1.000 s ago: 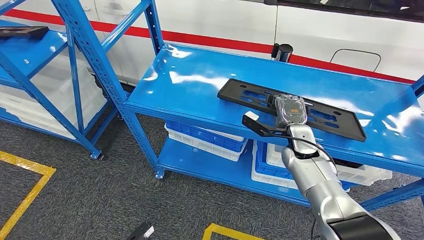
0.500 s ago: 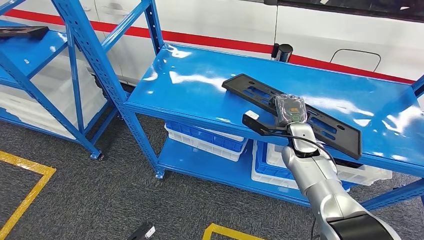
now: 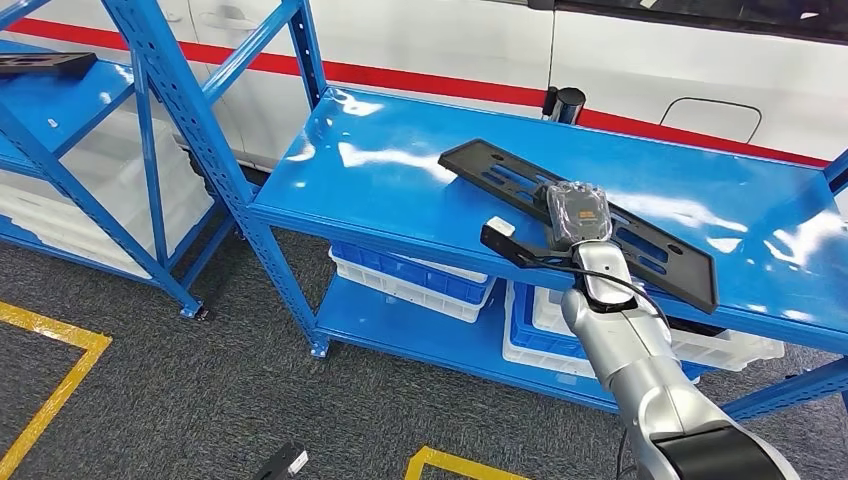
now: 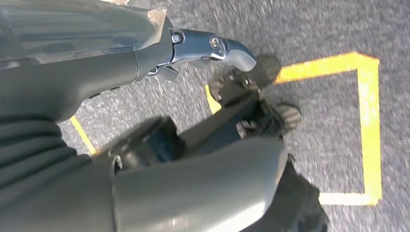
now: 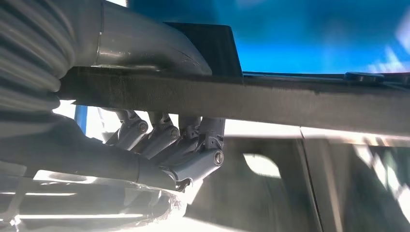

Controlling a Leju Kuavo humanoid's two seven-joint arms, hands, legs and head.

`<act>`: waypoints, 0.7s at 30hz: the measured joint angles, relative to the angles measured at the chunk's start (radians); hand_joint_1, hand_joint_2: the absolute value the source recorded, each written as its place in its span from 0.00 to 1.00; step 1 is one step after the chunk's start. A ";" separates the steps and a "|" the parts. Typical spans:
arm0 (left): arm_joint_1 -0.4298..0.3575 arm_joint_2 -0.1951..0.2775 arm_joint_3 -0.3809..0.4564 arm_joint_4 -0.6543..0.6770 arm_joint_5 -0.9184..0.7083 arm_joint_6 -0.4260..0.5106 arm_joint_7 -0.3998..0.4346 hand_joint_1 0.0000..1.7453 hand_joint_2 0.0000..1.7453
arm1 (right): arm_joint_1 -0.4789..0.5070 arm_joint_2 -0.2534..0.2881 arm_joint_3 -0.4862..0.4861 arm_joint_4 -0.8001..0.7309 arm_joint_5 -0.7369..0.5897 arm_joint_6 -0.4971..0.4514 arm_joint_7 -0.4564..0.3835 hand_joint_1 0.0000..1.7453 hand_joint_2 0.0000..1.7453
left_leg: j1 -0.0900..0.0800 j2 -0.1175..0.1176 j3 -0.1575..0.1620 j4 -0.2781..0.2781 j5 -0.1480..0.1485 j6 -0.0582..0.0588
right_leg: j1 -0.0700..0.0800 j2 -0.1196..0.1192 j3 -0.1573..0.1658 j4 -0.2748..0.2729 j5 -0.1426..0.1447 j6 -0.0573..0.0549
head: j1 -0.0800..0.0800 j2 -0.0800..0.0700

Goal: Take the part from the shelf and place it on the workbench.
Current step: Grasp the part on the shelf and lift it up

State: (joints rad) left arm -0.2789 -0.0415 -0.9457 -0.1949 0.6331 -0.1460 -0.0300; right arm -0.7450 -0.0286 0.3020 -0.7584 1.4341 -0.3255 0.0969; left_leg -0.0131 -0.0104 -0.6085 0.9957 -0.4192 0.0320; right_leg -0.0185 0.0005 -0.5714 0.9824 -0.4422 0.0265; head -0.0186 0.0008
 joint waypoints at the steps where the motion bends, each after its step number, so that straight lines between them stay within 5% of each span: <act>1: 0.002 0.000 0.001 0.000 -0.001 0.013 -0.011 0.00 1.00 | 0.007 0.002 0.000 -0.023 0.000 -0.031 -0.012 1.00 1.00 | 0.000 0.000 0.000 0.000 0.000 0.000 | 0.000 0.000 0.000 0.000 0.000 0.000 | 0.000 0.000; 9: 0.010 0.000 0.006 0.000 -0.009 0.031 -0.002 0.00 1.00 | 0.070 0.002 0.007 -0.279 -0.002 -0.098 -0.060 1.00 1.00 | 0.000 0.000 -0.001 0.000 0.000 0.000 | 0.000 0.000 -0.001 0.000 0.000 0.000 | 0.000 0.000; 17: 0.007 0.000 0.006 0.000 -0.009 0.031 0.001 0.00 1.00 | 0.085 -0.002 0.009 -0.350 -0.008 -0.098 -0.062 1.00 1.00 | 0.000 0.000 -0.001 0.000 0.000 0.001 | 0.000 0.000 -0.001 0.000 0.000 0.000 | 0.000 0.000; 21: 0.018 0.000 0.006 0.000 -0.014 0.047 -0.066 0.00 1.00 | 0.105 -0.006 0.010 -0.384 -0.017 -0.125 -0.081 1.00 1.00 | 0.000 0.000 -0.001 0.000 0.000 0.000 | 0.000 0.000 -0.001 0.000 0.000 0.000 | 0.000 0.000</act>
State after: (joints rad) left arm -0.2609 -0.0411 -0.9393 -0.1949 0.6189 -0.0989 -0.0964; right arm -0.6404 -0.0349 0.3120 -1.1423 1.4175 -0.4504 0.0163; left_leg -0.0130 -0.0105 -0.6091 0.9957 -0.4189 0.0325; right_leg -0.0185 0.0005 -0.5722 0.9824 -0.4419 0.0269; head -0.0185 0.0008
